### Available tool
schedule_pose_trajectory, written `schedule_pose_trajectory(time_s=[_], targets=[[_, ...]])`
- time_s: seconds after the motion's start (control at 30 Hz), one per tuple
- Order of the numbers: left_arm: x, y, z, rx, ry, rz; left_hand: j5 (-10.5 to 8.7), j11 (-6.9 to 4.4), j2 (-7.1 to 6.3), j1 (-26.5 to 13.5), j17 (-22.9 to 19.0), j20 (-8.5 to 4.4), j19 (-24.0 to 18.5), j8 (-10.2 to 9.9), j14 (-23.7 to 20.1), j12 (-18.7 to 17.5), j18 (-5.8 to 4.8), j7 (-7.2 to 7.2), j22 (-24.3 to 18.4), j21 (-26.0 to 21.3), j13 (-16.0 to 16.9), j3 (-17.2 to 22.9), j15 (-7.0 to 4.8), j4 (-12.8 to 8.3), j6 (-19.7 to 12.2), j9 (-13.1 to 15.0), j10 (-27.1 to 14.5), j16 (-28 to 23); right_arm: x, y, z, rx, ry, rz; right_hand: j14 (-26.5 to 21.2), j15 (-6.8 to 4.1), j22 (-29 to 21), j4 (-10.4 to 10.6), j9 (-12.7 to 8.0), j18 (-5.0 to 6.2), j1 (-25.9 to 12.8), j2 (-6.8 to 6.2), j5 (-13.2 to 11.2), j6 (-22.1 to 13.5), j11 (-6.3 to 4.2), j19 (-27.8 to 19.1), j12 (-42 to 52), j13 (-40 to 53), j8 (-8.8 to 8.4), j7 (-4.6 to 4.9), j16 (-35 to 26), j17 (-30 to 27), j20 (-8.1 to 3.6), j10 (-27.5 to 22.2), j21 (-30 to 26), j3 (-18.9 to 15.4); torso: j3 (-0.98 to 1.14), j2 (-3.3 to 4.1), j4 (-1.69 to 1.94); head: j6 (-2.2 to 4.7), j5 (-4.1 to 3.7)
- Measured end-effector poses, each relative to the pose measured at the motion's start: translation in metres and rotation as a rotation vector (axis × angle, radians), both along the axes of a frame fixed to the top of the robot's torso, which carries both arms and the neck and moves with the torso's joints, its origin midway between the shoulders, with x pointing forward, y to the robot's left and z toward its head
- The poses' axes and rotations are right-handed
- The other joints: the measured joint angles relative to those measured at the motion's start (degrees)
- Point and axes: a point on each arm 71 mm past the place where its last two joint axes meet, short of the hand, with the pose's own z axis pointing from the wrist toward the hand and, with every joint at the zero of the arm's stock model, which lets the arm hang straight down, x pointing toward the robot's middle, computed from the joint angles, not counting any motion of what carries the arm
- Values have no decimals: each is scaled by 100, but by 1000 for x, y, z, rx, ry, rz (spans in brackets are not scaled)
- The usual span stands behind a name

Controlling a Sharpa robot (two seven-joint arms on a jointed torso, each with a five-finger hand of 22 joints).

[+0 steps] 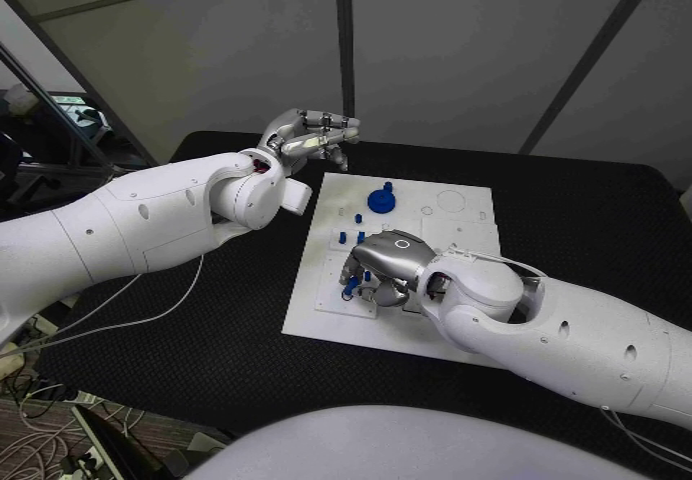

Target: Assemble the parts on the task board

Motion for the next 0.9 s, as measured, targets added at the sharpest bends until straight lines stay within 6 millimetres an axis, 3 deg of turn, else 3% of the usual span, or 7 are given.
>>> schedule_pose_trajectory(time_s=[0.9], targets=[[0,1,0,1,4,-2,0,0,0,0,1,0,0,0,0,0,0,-1,1,0,0,0,0,0,1,0,1,0,-4,-1,-2,-9,-5,8,0,0,-19,-16,1,0,-11,-11,17,-1,-1,-21,-10,9,15,16,0,5,21,1,0,48,1,3,2,4,20]])
